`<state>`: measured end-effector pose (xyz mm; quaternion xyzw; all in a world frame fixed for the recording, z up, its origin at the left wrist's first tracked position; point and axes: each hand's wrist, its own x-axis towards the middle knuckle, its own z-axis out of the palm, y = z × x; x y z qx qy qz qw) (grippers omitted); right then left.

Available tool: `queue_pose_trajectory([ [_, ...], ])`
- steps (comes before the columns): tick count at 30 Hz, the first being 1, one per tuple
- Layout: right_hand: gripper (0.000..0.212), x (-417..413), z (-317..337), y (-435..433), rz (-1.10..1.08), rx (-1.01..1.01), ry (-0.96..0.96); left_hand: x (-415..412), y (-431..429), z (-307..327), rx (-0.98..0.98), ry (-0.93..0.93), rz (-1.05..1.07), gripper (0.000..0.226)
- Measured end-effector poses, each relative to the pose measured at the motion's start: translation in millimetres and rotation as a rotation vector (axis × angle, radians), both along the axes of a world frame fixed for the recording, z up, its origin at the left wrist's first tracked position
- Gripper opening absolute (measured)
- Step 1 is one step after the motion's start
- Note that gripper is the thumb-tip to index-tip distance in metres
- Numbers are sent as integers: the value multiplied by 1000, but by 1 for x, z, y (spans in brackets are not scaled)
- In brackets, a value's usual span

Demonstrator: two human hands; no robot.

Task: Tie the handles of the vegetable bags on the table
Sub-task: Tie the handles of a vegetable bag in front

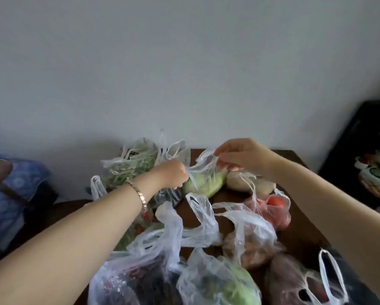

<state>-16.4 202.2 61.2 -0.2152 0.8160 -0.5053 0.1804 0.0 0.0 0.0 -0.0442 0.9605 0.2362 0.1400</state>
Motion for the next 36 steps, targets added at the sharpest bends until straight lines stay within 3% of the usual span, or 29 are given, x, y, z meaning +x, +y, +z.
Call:
queue_pose_trajectory([
  [4,31,5,-56,-6,93,370,-5,19,8,-19,42,-65,58,28],
  [8,74,23,-97,-16,228,508,-42,34,4,-38,164,-60,85,26],
  [9,73,28,-104,-20,267,560,6,36,2,-42,163,-51,87,26],
  [11,44,33,-118,-29,285,604,117,38,-4,-49,163,-32,78,27],
  [13,23,32,-127,-36,173,524,116,40,-16,-53,170,-28,57,27],
  [16,26,21,-131,-44,-74,310,-15,44,-37,-52,20,-169,-4,36],
  [18,28,12,-128,-51,-219,187,-58,45,-49,-52,-60,-342,-19,27],
  [19,27,8,-126,-55,-282,115,-99,44,-55,-55,-78,-441,-6,34],
  [22,28,-5,-121,-68,-426,-39,-201,43,-68,-66,-15,-775,213,84],
  [23,32,-10,-122,-73,-463,-66,-212,40,-72,-70,25,-839,231,85],
  [25,39,-14,-123,-78,-519,-96,-211,34,-74,-71,62,-938,212,55],
  [27,39,-19,-125,-83,-564,-111,-196,20,-80,-75,15,-886,115,10],
  [30,35,-20,-129,-85,-653,-173,-177,-3,-94,-72,-60,-586,54,19],
  [32,30,-17,-137,-81,-586,-200,-155,-16,-104,-70,30,-464,138,17],
  [34,41,-8,-149,-79,-453,-93,-229,-23,-112,-69,147,-399,205,16],
  [36,22,-1,-166,-84,-514,61,-148,-31,-117,-75,261,-390,239,18],
])
